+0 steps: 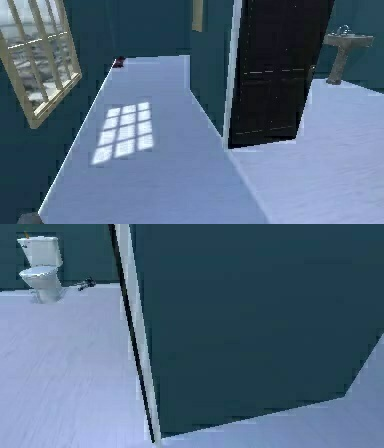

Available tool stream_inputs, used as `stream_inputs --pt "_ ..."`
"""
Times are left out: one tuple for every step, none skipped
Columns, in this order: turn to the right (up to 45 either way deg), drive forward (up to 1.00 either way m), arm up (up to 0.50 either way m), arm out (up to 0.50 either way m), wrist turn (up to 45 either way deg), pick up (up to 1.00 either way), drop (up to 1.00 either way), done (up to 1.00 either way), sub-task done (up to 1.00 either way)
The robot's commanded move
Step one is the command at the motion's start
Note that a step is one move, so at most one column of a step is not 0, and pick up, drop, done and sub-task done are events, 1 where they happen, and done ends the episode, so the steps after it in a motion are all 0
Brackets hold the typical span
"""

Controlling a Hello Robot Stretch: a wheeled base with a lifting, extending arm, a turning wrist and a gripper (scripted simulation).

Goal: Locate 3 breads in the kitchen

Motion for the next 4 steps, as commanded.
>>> stream_inputs --pt "21.0 0.00 0.00 0.00 0.0 0.00 0.00 0.00 0.00" --pt "0.0 0.35 0.00 0.00 0.0 0.00 0.00 0.00 0.00" --pt "9.0 0.00 0.00 0.00 0.0 0.00 0.00 0.00 0.00" --pt "0.0 0.45 0.00 0.00 0.0 0.00 0.00 0.00 0.00"
